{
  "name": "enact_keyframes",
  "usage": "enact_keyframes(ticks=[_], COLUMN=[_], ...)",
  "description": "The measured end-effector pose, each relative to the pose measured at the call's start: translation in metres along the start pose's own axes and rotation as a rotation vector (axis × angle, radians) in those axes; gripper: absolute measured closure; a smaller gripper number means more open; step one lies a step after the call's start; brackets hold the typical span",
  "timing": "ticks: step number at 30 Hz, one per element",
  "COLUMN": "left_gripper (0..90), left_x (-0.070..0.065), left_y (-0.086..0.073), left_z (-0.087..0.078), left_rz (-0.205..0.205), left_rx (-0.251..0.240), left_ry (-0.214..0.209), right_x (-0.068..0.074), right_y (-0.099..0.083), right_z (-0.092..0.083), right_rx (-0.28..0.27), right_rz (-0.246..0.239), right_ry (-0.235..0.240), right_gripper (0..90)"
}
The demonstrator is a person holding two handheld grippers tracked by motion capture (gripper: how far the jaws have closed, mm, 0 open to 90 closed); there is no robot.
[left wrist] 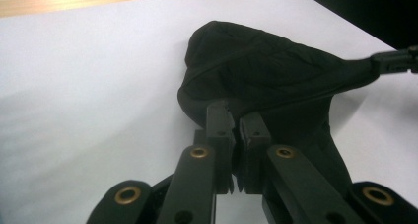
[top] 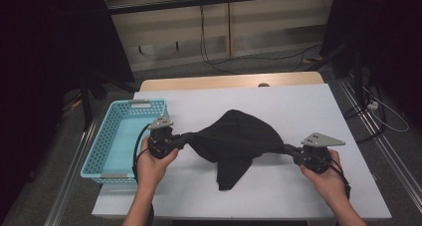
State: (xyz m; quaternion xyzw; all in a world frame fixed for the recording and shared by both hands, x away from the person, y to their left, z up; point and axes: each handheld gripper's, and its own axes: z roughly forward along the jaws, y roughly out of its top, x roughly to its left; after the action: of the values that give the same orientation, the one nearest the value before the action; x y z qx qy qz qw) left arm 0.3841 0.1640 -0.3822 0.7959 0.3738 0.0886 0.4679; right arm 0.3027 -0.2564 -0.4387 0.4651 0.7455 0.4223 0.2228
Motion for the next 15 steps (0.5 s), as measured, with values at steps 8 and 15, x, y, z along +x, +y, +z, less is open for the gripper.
enact_keyframes(ticks=[8,15], left_gripper=[86.0,86.0], left_x=[0.005,0.007], left_y=[0.001,-0.001], left_z=[-0.004,-0.005], left_rz=[-0.015,-0.021], left_rx=[-0.012,-0.012], left_ry=[0.023,0.034], right_x=[0.009,0.018], right_y=[-0.006,-0.005], right_z=[0.003,0.005], right_rx=[0.035,0.067], right_rz=[-0.029,-0.105], right_ry=[0.066,0.091], right_gripper=[80.2,70.3])
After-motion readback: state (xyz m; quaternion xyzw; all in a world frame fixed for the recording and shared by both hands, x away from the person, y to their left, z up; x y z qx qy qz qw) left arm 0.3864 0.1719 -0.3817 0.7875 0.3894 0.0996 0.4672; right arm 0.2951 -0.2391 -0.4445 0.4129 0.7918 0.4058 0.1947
